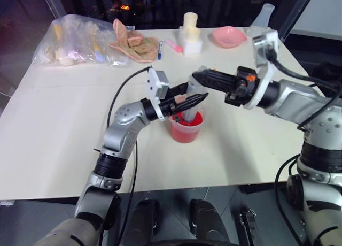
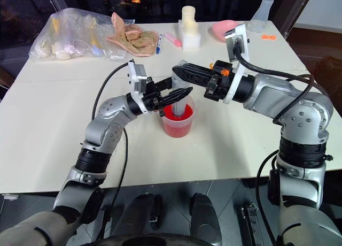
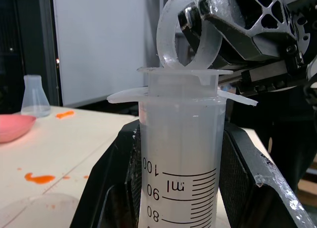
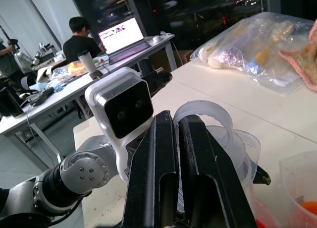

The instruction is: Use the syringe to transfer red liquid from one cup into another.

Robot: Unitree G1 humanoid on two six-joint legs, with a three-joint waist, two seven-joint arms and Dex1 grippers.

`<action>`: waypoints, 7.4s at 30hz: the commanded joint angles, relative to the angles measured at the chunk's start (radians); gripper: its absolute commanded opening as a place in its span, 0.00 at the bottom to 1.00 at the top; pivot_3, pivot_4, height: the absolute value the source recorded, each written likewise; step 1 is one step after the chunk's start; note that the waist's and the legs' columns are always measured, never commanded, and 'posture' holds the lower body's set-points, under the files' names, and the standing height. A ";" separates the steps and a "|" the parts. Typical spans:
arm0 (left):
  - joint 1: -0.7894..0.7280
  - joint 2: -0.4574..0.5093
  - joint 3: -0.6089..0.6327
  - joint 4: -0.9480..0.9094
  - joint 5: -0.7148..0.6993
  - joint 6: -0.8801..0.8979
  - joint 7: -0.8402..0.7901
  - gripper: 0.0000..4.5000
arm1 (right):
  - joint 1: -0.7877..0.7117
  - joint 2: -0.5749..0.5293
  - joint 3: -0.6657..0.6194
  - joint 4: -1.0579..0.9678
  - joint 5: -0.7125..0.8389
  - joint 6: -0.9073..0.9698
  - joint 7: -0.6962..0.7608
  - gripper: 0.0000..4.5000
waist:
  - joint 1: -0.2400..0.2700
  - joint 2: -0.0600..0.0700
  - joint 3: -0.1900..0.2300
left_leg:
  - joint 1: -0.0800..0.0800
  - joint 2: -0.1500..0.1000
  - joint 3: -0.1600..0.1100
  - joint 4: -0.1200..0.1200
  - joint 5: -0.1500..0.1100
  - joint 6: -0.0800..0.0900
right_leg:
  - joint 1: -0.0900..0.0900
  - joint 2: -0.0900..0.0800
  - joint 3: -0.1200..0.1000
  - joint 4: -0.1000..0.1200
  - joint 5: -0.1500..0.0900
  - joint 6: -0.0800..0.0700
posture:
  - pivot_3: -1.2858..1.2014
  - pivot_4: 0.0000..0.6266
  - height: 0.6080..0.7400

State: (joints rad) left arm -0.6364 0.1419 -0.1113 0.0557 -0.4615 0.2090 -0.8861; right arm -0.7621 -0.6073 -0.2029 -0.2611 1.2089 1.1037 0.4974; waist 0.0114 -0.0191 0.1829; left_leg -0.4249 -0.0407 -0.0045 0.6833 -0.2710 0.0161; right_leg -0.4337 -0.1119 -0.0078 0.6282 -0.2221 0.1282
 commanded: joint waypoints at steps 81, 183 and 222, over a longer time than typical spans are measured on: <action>-0.336 -0.138 0.140 0.573 0.132 -0.465 0.103 0.34 | -0.125 -0.094 0.005 0.089 -0.207 -0.192 0.115 0.84 | 0.001 0.000 0.000 | -0.001 0.000 0.000 0.000 -0.002 0.004 | 0.004 0.000 -0.002 -0.010 0.001 0.002 | 0.52 0.24 1.00; -0.375 -0.131 0.175 0.591 0.138 -0.457 0.083 0.34 | -0.311 -0.031 0.114 0.331 -0.613 -0.113 0.284 0.74 | 0.001 0.001 0.000 | -0.002 -0.001 0.001 -0.001 -0.003 0.004 | 0.003 -0.001 -0.002 -0.010 0.002 0.003 | 0.52 0.24 1.00; -0.748 0.225 0.353 0.499 -0.011 1.405 0.907 0.34 | -0.052 -0.415 0.253 0.073 -0.635 -0.239 0.654 0.74 | -0.010 0.001 0.003 | -0.001 -0.002 -0.001 0.000 0.001 -0.001 | 0.000 0.000 -0.001 0.000 0.001 0.006 | 0.52 0.24 1.00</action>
State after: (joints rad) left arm -1.3586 0.3416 0.2631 0.5438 -0.4292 1.5862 0.0083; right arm -0.7863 -1.0017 0.0578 -0.1867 0.5896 0.8907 1.1318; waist 0.0014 -0.0186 0.1859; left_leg -0.4256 -0.0428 -0.0053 0.6831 -0.2694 0.0130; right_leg -0.4338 -0.1119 -0.0092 0.6282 -0.2213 0.1339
